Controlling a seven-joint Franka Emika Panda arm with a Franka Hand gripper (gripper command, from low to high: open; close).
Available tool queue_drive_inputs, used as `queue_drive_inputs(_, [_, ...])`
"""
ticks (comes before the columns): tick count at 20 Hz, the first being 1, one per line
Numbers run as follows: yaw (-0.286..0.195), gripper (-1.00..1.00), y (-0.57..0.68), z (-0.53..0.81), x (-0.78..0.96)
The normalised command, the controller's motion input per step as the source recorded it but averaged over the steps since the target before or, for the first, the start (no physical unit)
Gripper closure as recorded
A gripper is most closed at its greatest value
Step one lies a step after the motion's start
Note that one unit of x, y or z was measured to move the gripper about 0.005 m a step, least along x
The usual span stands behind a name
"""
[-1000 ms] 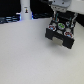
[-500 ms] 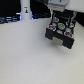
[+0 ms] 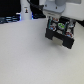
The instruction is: Open the kcup holder, insert the kcup into the holder, and close the kcup holder
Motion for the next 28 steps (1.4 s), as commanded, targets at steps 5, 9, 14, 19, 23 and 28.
queue_drive_inputs(5, [0.069,-1.0,0.08,-0.04,0.75])
queue_drive_inputs(9, [0.17,-1.0,0.26,-0.14,0.43])
queue_drive_inputs(14, [0.243,-1.0,0.16,-0.16,0.17])
queue_drive_inputs(19, [0.271,-1.0,0.04,-0.16,-0.08])
queue_drive_inputs(23, [0.225,-1.0,0.14,-0.08,-0.38])
queue_drive_inputs(28, [0.153,-1.0,0.34,0.0,-0.37])
